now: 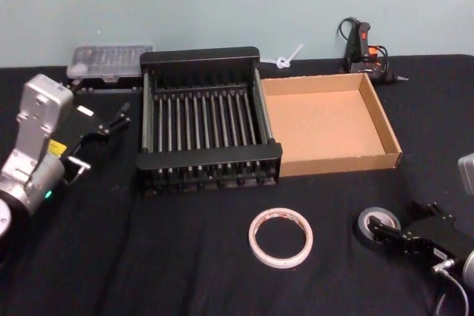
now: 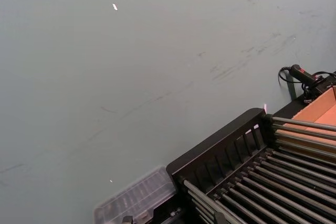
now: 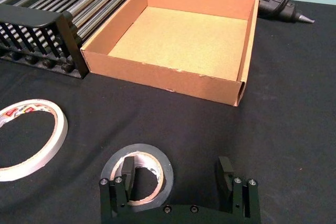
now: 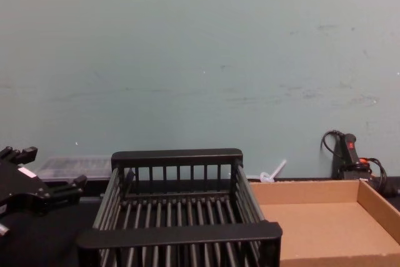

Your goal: Pick up the white tape and place it into the black box , Pick up the silver tape and place it into the brown box.

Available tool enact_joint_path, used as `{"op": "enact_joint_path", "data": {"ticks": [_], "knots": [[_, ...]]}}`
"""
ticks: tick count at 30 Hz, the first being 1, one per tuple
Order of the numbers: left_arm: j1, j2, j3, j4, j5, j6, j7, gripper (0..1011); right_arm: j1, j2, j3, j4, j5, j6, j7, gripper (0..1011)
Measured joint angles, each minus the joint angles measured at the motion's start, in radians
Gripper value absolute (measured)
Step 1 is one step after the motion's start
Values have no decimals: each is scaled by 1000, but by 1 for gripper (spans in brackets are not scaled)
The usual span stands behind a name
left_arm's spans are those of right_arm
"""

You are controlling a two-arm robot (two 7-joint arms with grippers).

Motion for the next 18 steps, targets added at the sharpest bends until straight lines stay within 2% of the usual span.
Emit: {"op": "enact_joint_path", "data": {"ticks": [8,12,18], "knots": [[0,0,0,0,0,0,0,1001,-1,2,0,-1,2,0,0,978],[0,0,0,0,0,0,0,1001,-1,2,0,-1,3,-1,0,903],[0,0,0,0,0,0,0,1002,-2,3,0,-2,5,-1,0,732]]}}
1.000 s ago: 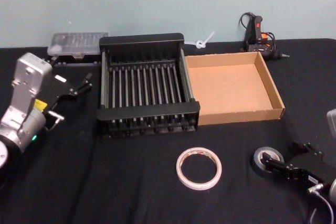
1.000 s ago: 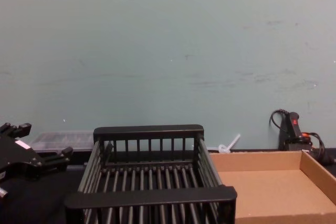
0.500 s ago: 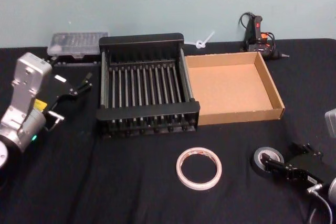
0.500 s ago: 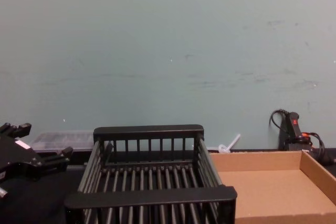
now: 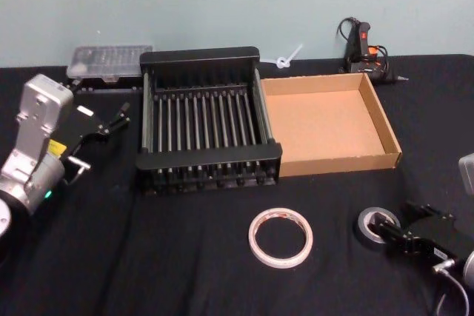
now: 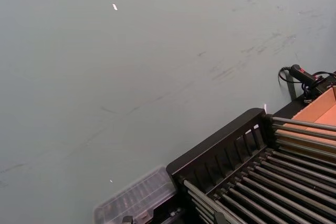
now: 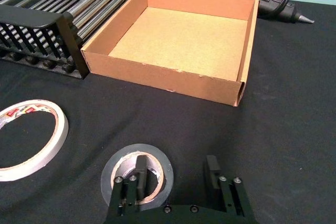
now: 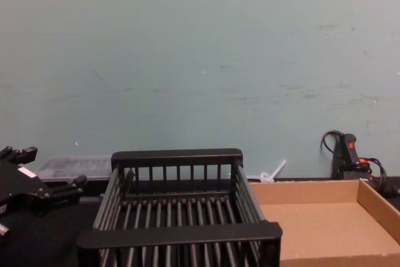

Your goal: Pick up the white tape and place it into the black box , Pick up the silver tape and place it into the brown box.

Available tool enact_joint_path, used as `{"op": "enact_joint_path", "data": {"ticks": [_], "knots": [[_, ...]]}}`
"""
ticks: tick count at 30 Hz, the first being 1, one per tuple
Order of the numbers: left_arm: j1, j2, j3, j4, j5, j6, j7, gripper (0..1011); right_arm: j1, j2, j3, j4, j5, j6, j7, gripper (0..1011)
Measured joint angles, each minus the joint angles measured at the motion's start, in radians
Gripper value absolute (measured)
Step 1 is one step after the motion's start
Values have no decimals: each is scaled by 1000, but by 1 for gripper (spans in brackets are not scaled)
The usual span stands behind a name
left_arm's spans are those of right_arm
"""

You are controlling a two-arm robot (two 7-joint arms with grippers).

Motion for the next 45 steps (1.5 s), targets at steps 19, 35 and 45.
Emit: {"op": "enact_joint_path", "data": {"ticks": [19,35,45], "knots": [[0,0,0,0,0,0,0,1001,-1,1,0,-1,2,0,-1,158],[0,0,0,0,0,0,0,1001,-18,-9,46,-48,13,1,47,151],[0,0,0,0,0,0,0,1001,-10,10,73,-105,33,5,75,151]]}}
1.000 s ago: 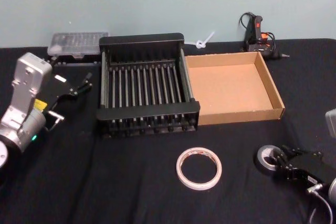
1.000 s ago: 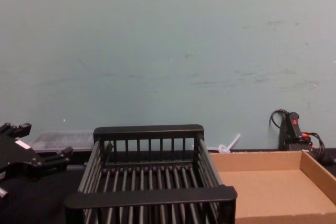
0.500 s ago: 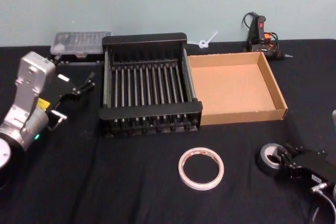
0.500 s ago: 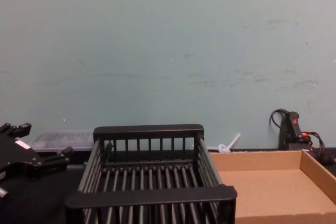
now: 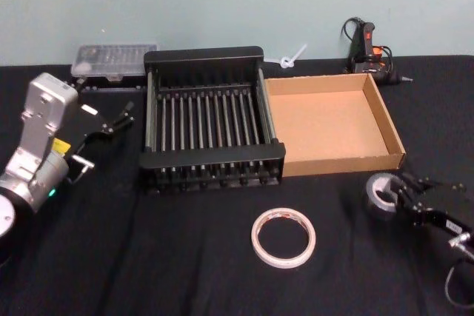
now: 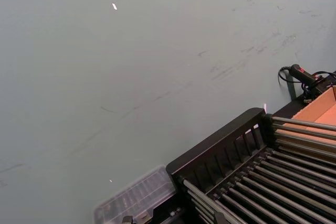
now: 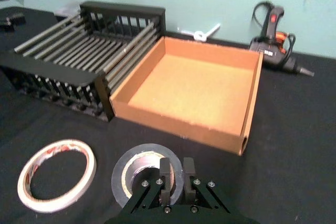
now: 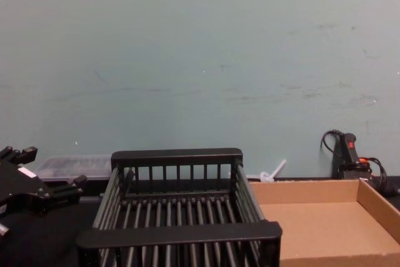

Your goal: Pick up the white tape and place it into the black box , Pick up the silver tape and place it into the brown box.

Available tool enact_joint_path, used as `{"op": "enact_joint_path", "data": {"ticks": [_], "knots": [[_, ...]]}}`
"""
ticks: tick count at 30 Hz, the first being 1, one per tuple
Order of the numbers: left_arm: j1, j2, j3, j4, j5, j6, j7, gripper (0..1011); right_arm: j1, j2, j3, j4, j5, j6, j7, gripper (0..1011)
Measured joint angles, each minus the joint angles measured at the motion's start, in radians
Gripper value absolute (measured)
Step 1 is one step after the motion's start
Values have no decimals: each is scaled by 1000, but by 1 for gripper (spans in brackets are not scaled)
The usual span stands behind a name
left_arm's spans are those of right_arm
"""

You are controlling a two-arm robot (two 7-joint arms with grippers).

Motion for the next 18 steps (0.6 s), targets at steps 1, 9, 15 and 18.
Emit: {"op": "enact_joint_path", "data": {"ticks": [1,9,15,18], "knots": [[0,0,0,0,0,0,0,1001,9,2,1,-3,2,2,1,151],[0,0,0,0,0,0,0,1001,76,2,-4,5,8,15,2,151],[0,0,0,0,0,0,0,1001,156,-4,-24,38,7,27,0,151],[0,0,0,0,0,0,0,1001,202,-10,-39,64,2,36,-2,151]]}}
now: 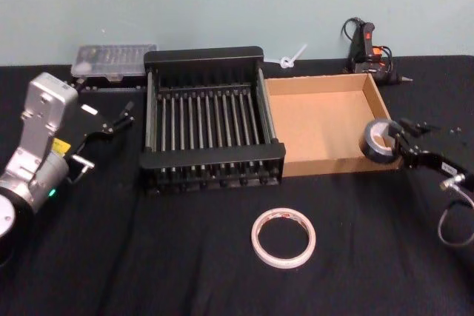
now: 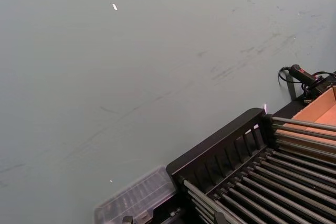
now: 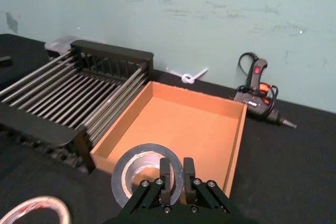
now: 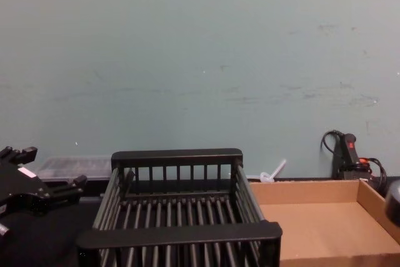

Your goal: Pick up the white tape and place it into the black box , Pick up the silver tape and place it into the brown box.

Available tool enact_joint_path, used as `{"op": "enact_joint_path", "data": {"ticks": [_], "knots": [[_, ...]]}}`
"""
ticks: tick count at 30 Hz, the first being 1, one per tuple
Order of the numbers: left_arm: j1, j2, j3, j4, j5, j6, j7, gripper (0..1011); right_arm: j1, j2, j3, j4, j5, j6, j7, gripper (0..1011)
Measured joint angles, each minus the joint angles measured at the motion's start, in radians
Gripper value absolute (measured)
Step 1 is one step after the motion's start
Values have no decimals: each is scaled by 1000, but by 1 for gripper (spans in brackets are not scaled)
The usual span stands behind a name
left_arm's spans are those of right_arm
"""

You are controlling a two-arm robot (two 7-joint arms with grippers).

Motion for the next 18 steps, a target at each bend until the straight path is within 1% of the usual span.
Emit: {"op": "enact_joint_path", "data": {"ticks": [3,4,7,8,10,11,15,16,18], "knots": [[0,0,0,0,0,0,0,1001,34,-5,-13,22,-7,5,0,151],[0,0,0,0,0,0,0,1001,59,-10,-23,40,-12,7,0,151],[0,0,0,0,0,0,0,1001,107,-23,-41,77,-24,10,0,151],[0,0,0,0,0,0,0,1002,132,-31,-51,97,-30,10,0,151],[0,0,0,0,0,0,0,1001,153,-39,-59,116,-36,10,-1,151],[0,0,0,0,0,0,0,1001,177,-49,-69,138,-42,10,-1,151],[0,0,0,0,0,0,0,1001,223,-72,-88,187,-56,7,-2,151],[0,0,0,0,0,0,0,1001,244,-83,-97,211,-64,6,-3,151],[0,0,0,0,0,0,0,1001,268,-96,-107,240,-72,4,-3,151]]}}
